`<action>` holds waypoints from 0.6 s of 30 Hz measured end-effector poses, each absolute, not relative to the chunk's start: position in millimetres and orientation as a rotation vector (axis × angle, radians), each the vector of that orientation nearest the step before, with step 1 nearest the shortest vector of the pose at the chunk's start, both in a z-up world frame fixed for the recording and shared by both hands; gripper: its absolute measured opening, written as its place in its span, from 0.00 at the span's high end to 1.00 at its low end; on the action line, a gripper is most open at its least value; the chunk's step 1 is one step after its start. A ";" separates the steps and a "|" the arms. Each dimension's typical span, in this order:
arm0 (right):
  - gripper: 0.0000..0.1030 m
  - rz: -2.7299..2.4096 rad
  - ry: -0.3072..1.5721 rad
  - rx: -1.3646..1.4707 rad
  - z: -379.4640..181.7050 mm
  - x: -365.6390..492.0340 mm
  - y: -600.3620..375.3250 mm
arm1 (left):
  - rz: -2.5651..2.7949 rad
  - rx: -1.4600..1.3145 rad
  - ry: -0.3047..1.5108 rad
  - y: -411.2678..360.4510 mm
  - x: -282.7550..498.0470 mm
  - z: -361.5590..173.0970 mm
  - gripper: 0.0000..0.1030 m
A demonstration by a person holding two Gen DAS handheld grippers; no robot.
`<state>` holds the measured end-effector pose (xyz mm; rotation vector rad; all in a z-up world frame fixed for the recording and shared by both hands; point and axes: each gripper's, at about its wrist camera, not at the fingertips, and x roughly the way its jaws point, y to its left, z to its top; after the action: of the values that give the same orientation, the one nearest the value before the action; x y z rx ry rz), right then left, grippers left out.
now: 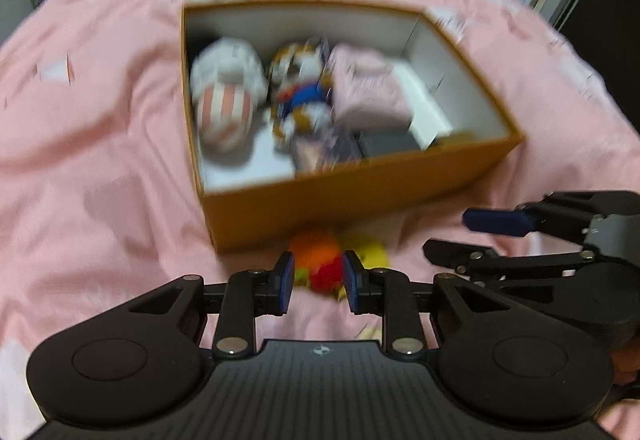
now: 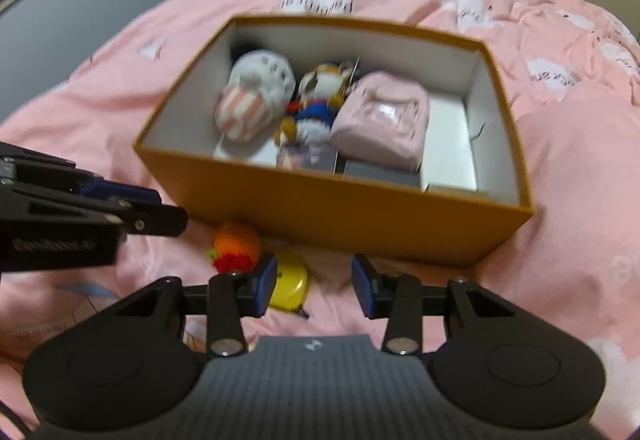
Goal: Organize objects
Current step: 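Withdraw both tools from the shoebox toward the fruit and tape measure, then grasp the orange crocheted fruit with the left tool while the right tool grasps the yellow tape measure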
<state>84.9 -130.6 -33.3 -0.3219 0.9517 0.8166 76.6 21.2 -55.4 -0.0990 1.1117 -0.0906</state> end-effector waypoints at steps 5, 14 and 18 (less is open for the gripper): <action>0.55 0.822 1.009 -0.378 -55.2 84.9 -121.1 | -0.084 -0.170 1.197 28.5 81.1 -80.7 0.71; 0.55 0.829 1.063 -0.386 -71.7 95.3 -114.3 | -0.097 -0.261 1.234 33.2 92.6 -99.2 0.57; 0.55 0.852 1.080 -0.377 -75.1 97.8 -111.0 | -0.079 -0.290 1.228 36.1 103.6 -107.4 0.53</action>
<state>97.8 -111.0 -75.1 -0.3772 1.0801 0.8524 103.6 36.1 -107.4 -0.2903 1.2276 -0.0792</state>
